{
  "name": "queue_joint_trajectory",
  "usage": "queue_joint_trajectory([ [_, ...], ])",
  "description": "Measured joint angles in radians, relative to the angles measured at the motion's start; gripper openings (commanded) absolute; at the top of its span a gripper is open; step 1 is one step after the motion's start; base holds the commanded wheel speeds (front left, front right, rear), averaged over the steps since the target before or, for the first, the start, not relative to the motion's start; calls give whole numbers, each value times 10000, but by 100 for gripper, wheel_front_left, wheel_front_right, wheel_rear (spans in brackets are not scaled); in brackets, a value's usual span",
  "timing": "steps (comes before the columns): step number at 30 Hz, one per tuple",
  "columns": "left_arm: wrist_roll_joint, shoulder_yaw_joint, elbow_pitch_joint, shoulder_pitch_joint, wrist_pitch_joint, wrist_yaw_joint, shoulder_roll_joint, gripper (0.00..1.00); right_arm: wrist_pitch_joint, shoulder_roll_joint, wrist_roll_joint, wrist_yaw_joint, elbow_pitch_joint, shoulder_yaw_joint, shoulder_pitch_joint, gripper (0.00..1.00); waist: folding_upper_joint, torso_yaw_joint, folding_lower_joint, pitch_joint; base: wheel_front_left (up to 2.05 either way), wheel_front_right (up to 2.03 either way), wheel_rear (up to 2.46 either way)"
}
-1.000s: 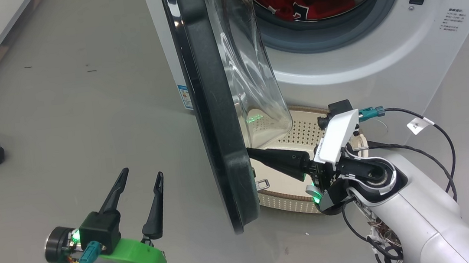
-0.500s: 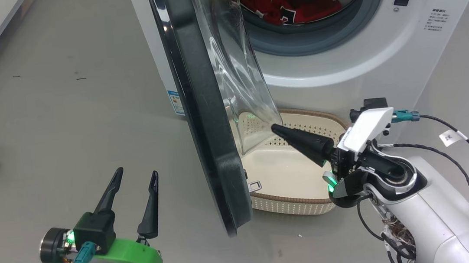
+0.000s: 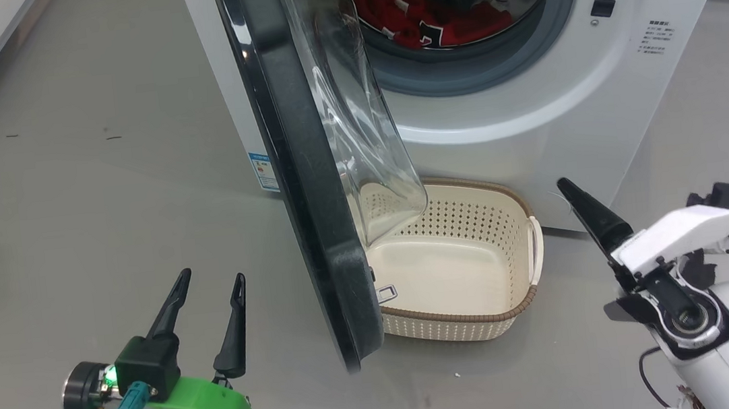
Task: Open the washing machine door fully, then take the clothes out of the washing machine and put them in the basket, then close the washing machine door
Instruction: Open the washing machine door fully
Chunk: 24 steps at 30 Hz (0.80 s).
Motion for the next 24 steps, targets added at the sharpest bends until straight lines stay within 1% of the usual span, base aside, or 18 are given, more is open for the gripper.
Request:
queue_joint_trajectory([
  [3,0,6,4,6,0,8,2,100,-855,-228,-871,0,178,58,438,100,0,-31,0,-60,0,0,0],
  [6,0,84,4,43,0,13,2,100,-1756,-520,-2067,-19,403,270,764,100,0,-68,0,-100,0,0,0],
  [9,2,90,8,104,0,27,0,100,-2702,-803,-3076,-410,495,334,978,100,0,-123,0,-145,0,0,0],
  [12,0,119,21,150,0,90,6,100,-3670,-1266,-4433,-947,556,489,1059,100,0,-179,0,-170,0,0,0],
  [15,0,136,46,161,0,96,6,100,-4625,-1659,-5484,-1540,552,541,1149,100,0,-212,0,-184,0,0,0],
  [16,0,144,56,165,0,96,6,100,-4784,-1778,-5894,-1751,541,598,1153,100,0,-223,0,-189,0,0,0],
  [19,0,171,73,176,0,96,6,100,-4600,-2084,-7003,-2328,360,646,1155,100,0,-259,0,-206,0,0,0],
  [22,0,178,90,180,0,98,6,100,-4445,-2265,-7908,-2481,44,617,1166,100,1,-293,0,-226,0,0,0],
  [24,0,228,98,190,0,121,4,100,-4343,-2251,-8496,-2483,-267,407,1221,100,0,-319,0,-254,0,0,0],
])
